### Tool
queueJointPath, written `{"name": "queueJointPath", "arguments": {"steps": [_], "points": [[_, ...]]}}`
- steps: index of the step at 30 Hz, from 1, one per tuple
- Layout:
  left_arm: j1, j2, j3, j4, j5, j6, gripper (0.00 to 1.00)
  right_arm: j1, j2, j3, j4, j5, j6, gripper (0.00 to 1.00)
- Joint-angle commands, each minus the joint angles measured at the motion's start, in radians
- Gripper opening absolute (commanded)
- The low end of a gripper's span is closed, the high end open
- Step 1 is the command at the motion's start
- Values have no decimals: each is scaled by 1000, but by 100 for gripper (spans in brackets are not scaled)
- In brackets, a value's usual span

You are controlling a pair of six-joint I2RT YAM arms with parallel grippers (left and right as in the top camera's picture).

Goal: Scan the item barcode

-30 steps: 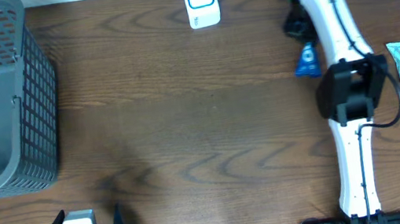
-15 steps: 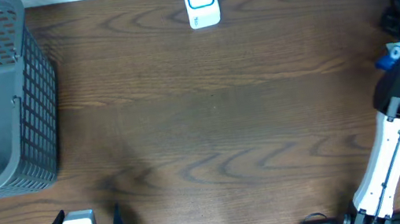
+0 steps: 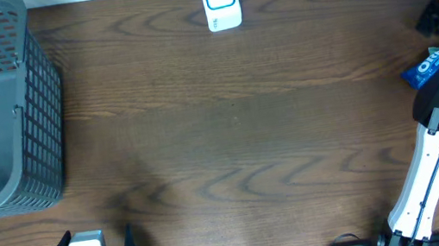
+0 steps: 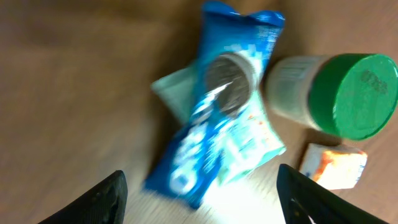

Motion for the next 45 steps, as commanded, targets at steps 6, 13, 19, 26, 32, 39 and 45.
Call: {"name": "queueJointPath", "arguments": {"steps": [6,13,19,26,32,39,45], "points": [[3,-6,0,-2,12,10,98,196,-332,21,11,-245,-47,74],[3,-6,0,-2,12,9,98,353,-537,21,6,-245,-46,99],[3,-6,0,-2,12,9,98,453,-660,21,5,-245,-46,99],[3,-6,0,-2,12,9,98,483,-717,21,-17,-214,-58,99],[3,-6,0,-2,12,9,98,480,-718,21,76,-148,-59,99],[3,-6,0,-2,12,9,98,576,-759,20,299,-82,-217,99],[3,-6,0,-2,12,9,98,595,-819,7,425,-83,-249,99]]}}
